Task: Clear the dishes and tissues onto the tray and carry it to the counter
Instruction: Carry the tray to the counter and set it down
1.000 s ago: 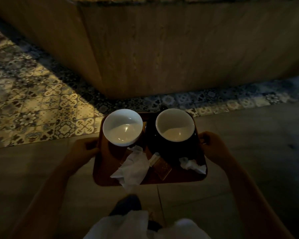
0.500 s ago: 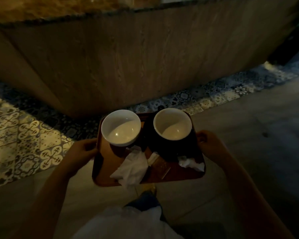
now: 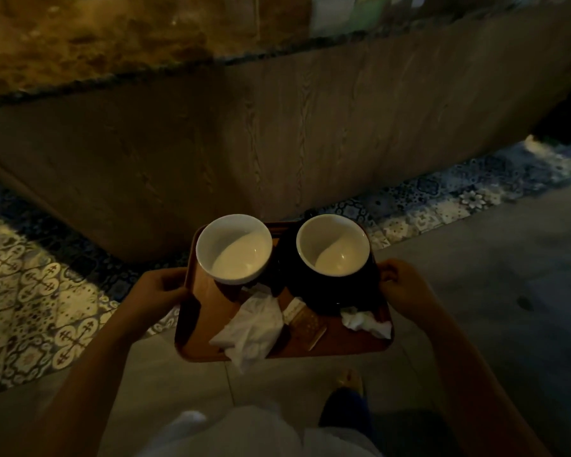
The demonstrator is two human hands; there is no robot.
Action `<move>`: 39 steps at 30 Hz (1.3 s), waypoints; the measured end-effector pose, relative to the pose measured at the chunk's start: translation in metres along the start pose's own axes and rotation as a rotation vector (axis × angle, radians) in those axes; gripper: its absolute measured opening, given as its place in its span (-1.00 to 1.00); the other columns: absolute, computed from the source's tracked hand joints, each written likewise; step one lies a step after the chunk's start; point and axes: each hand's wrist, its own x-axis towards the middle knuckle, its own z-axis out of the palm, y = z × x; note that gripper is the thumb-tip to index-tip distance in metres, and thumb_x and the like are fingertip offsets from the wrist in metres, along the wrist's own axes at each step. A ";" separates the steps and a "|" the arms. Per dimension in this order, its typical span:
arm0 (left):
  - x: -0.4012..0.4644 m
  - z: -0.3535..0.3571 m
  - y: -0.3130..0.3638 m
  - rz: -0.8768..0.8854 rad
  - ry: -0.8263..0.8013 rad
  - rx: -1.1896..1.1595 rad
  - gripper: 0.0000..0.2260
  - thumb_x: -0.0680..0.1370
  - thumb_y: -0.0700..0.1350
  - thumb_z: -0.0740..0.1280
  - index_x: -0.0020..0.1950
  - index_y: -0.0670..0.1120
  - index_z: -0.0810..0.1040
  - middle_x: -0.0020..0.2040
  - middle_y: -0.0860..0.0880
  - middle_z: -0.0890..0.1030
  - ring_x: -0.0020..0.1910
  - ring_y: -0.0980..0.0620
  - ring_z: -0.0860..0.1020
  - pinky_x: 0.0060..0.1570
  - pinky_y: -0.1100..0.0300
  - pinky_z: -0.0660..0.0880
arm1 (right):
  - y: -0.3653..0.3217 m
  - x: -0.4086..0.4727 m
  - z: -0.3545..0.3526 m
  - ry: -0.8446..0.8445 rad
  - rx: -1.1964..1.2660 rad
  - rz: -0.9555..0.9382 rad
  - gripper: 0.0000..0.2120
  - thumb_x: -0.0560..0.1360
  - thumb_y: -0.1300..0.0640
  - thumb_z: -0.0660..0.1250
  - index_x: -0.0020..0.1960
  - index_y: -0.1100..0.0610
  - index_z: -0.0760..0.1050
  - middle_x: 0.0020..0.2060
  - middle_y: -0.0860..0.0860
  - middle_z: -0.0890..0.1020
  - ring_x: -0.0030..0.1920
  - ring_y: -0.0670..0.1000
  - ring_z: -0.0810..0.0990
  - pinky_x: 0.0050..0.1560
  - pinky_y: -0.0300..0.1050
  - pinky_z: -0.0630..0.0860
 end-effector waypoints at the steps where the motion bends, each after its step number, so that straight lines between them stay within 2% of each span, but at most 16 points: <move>1: 0.009 0.010 0.007 -0.009 0.008 -0.010 -0.60 0.47 -0.35 0.30 -0.19 0.21 0.58 -0.31 0.25 0.67 -0.29 0.27 0.63 -0.43 0.43 0.48 | 0.003 0.016 -0.010 -0.005 -0.011 -0.011 -0.82 0.41 0.41 0.23 -0.10 0.17 0.46 -0.33 -0.05 0.52 -0.28 -0.06 0.51 -0.38 -0.23 0.36; 3: 0.026 0.031 0.022 -0.023 0.039 -0.027 -0.63 0.48 -0.33 0.31 -0.18 0.20 0.58 -0.33 0.28 0.66 -0.29 0.30 0.62 -0.37 0.37 0.48 | 0.009 0.048 -0.031 -0.014 -0.045 -0.036 -0.82 0.39 0.40 0.24 -0.14 0.14 0.46 -0.33 -0.03 0.52 -0.24 0.02 0.52 -0.32 -0.15 0.39; 7: 0.054 0.081 0.050 -0.042 0.127 -0.068 -0.67 0.46 -0.37 0.30 -0.09 0.09 0.58 -0.37 0.30 0.65 -0.32 0.32 0.60 -0.36 0.35 0.47 | 0.012 0.108 -0.082 -0.070 -0.115 -0.094 -0.77 0.39 0.36 0.24 -0.25 0.04 0.42 -0.34 -0.04 0.51 -0.27 -0.02 0.49 -0.34 -0.15 0.37; 9: 0.066 0.103 0.063 -0.059 0.173 -0.104 -0.70 0.45 -0.36 0.31 0.01 0.02 0.58 -0.36 0.24 0.65 -0.33 0.24 0.61 -0.36 0.35 0.47 | 0.012 0.135 -0.106 -0.093 -0.169 -0.133 -0.83 0.38 0.36 0.23 -0.28 0.12 0.44 -0.36 0.00 0.51 -0.28 0.04 0.49 -0.32 -0.13 0.36; 10: 0.072 0.112 0.069 -0.072 0.195 -0.112 -0.71 0.45 -0.35 0.32 0.04 0.00 0.58 -0.34 0.24 0.64 -0.31 0.24 0.60 -0.34 0.32 0.46 | 0.011 0.147 -0.117 -0.108 -0.191 -0.147 -0.89 0.38 0.35 0.23 -0.25 0.20 0.47 -0.35 0.05 0.53 -0.26 0.08 0.50 -0.29 -0.10 0.36; 12: 0.084 0.127 0.081 -0.085 0.200 -0.094 -0.70 0.44 -0.34 0.33 -0.09 0.08 0.61 -0.38 0.25 0.65 -0.31 0.29 0.59 -0.30 0.30 0.44 | 0.011 0.171 -0.133 -0.131 -0.212 -0.162 -0.93 0.39 0.33 0.25 -0.17 0.26 0.50 -0.28 0.14 0.57 -0.21 0.13 0.52 -0.26 -0.09 0.39; 14: 0.097 0.137 0.091 -0.103 0.201 -0.081 -0.65 0.44 -0.33 0.34 -0.18 0.18 0.58 -0.39 0.30 0.64 -0.33 0.33 0.59 -0.30 0.29 0.43 | 0.008 0.193 -0.145 -0.153 -0.226 -0.155 -0.90 0.40 0.32 0.26 -0.09 0.28 0.51 -0.20 0.18 0.58 -0.15 0.14 0.54 -0.21 -0.08 0.41; 16: 0.112 0.142 0.099 -0.116 0.227 -0.093 -0.67 0.44 -0.32 0.34 -0.15 0.15 0.59 -0.38 0.27 0.64 -0.33 0.28 0.60 -0.31 0.28 0.44 | 0.004 0.214 -0.151 -0.172 -0.236 -0.156 -0.86 0.42 0.33 0.24 -0.05 0.31 0.50 -0.14 0.23 0.59 -0.09 0.19 0.54 -0.11 0.00 0.46; 18: 0.128 0.144 0.107 -0.125 0.250 -0.099 -0.68 0.44 -0.32 0.35 -0.10 0.14 0.58 -0.31 0.26 0.62 -0.29 0.26 0.57 -0.32 0.29 0.44 | -0.001 0.234 -0.154 -0.176 -0.252 -0.175 -0.86 0.44 0.34 0.19 -0.06 0.37 0.47 -0.12 0.31 0.58 -0.11 0.22 0.53 -0.13 0.04 0.44; 21: 0.154 0.143 0.116 -0.131 0.246 -0.107 -0.69 0.45 -0.33 0.33 -0.07 0.12 0.57 -0.25 0.17 0.62 -0.24 0.20 0.58 -0.31 0.26 0.45 | -0.011 0.262 -0.154 -0.167 -0.256 -0.189 -0.84 0.46 0.34 0.15 -0.09 0.44 0.43 -0.13 0.40 0.55 -0.19 0.26 0.49 -0.22 -0.05 0.28; 23: 0.174 0.141 0.122 -0.123 0.252 -0.114 -0.69 0.46 -0.33 0.33 0.02 0.08 0.55 -0.23 0.14 0.61 -0.23 0.17 0.56 -0.32 0.26 0.44 | -0.018 0.284 -0.154 -0.164 -0.267 -0.200 -0.84 0.46 0.34 0.14 -0.11 0.45 0.42 -0.18 0.40 0.52 -0.16 0.35 0.49 -0.26 -0.06 0.24; 25: 0.197 0.136 0.127 -0.115 0.261 -0.126 -0.70 0.47 -0.30 0.33 0.02 0.10 0.53 -0.22 0.13 0.62 -0.24 0.18 0.57 -0.35 0.28 0.45 | -0.026 0.305 -0.151 -0.154 -0.269 -0.199 -0.84 0.46 0.35 0.13 -0.12 0.46 0.41 -0.18 0.41 0.52 -0.13 0.38 0.48 -0.26 -0.06 0.23; 28: 0.232 0.125 0.140 -0.111 0.224 -0.127 -0.74 0.47 -0.27 0.33 -0.02 0.10 0.56 -0.15 0.03 0.65 -0.16 0.07 0.60 -0.24 0.16 0.49 | -0.044 0.336 -0.148 -0.148 -0.262 -0.197 -0.83 0.45 0.36 0.13 -0.14 0.49 0.41 -0.16 0.46 0.52 -0.09 0.42 0.47 -0.24 -0.07 0.21; 30: 0.255 0.115 0.151 -0.108 0.222 -0.119 -0.72 0.47 -0.27 0.33 -0.12 0.15 0.57 -0.19 0.07 0.65 -0.18 0.10 0.60 -0.26 0.19 0.47 | -0.058 0.355 -0.147 -0.138 -0.261 -0.187 -0.85 0.45 0.35 0.13 -0.20 0.43 0.41 -0.24 0.39 0.51 -0.20 0.37 0.45 -0.31 -0.07 0.22; 33: 0.286 0.099 0.167 -0.098 0.219 -0.089 -0.69 0.47 -0.27 0.34 -0.16 0.19 0.57 -0.31 0.20 0.64 -0.26 0.21 0.59 -0.32 0.26 0.45 | -0.075 0.380 -0.147 -0.119 -0.247 -0.156 -0.89 0.44 0.35 0.15 -0.17 0.30 0.46 -0.28 0.18 0.51 -0.28 0.09 0.44 -0.37 -0.12 0.28; 39: 0.335 0.073 0.196 -0.094 0.170 -0.042 -0.65 0.44 -0.26 0.35 -0.16 0.25 0.58 -0.24 0.21 0.69 -0.22 0.18 0.64 -0.26 0.21 0.49 | -0.107 0.428 -0.148 -0.123 -0.206 -0.148 -0.88 0.42 0.37 0.19 -0.11 0.32 0.49 -0.23 0.30 0.56 -0.24 0.20 0.48 -0.26 -0.05 0.33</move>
